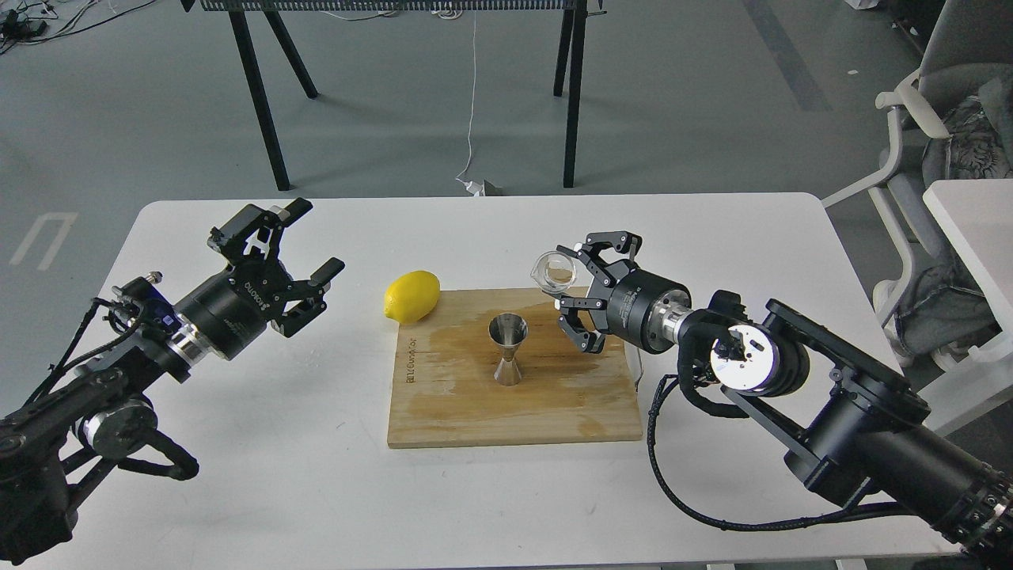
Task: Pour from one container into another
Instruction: 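Lift the glass cup and move it above the jigger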
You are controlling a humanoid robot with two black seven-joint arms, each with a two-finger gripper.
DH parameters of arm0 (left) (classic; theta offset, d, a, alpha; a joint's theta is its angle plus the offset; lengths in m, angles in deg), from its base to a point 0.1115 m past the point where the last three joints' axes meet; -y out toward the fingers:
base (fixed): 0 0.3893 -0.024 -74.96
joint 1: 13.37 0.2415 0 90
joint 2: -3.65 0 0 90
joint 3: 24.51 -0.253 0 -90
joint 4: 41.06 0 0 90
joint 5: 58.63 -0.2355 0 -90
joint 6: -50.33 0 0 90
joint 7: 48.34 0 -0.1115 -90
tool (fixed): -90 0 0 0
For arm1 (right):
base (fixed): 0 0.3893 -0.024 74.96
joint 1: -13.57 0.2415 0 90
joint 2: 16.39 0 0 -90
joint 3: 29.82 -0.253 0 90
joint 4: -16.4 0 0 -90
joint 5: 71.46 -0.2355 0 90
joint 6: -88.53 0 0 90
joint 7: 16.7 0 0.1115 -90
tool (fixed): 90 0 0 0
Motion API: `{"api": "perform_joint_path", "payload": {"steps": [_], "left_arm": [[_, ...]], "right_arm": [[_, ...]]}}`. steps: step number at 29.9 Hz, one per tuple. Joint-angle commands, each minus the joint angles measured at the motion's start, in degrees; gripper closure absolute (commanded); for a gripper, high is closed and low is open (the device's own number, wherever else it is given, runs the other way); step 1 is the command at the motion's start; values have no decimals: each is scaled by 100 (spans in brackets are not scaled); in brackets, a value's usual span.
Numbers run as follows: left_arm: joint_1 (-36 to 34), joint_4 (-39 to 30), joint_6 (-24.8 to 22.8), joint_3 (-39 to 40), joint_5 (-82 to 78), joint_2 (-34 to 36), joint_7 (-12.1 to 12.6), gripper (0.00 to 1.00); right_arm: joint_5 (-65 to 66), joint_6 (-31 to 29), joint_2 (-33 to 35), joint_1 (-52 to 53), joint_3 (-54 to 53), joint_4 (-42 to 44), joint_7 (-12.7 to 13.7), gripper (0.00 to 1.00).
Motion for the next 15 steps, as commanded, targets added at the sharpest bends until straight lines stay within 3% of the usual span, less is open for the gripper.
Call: {"api": "perform_joint_path", "payload": {"steps": [1,15], "left_arm": [[0,0,0,0,0,0,0,3],[0,0,0,0,0,0,0,3]], "right_arm": [[181,7,-1,182,167,-6,14,53],[514,16,157,858,1046,-165,66,53]]}}
